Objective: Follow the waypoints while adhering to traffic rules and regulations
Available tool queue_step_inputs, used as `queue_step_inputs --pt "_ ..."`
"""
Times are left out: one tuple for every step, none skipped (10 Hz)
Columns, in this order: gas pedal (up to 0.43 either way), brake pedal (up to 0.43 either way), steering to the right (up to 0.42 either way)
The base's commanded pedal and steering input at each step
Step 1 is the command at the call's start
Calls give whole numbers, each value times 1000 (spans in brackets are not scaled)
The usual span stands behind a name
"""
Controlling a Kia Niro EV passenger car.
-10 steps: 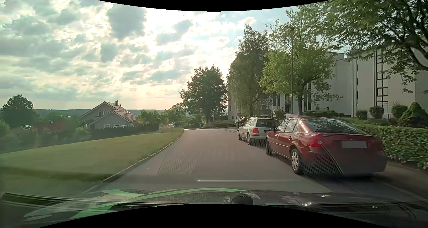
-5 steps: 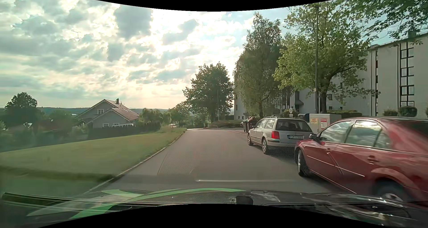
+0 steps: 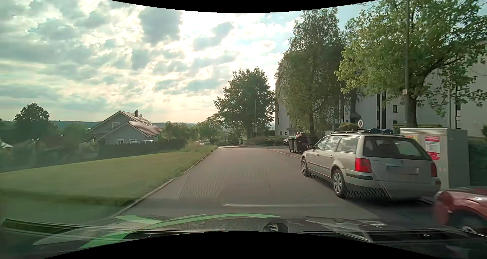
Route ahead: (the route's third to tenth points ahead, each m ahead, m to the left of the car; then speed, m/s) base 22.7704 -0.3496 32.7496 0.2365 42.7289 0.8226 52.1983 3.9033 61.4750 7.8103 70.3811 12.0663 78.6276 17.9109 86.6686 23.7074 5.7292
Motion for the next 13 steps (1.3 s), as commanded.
queue_step_inputs --pt "79 0 -44" --pt "79 0 -39" --pt "79 0 -35" --pt "79 0 -33" --pt "79 0 -32" --pt "79 0 -30" --pt "79 0 -27" --pt "87 0 -22" --pt "87 0 -17" --pt "87 0 -14" --pt "87 0 -15" --pt "98 0 -14" --pt "98 0 -11"
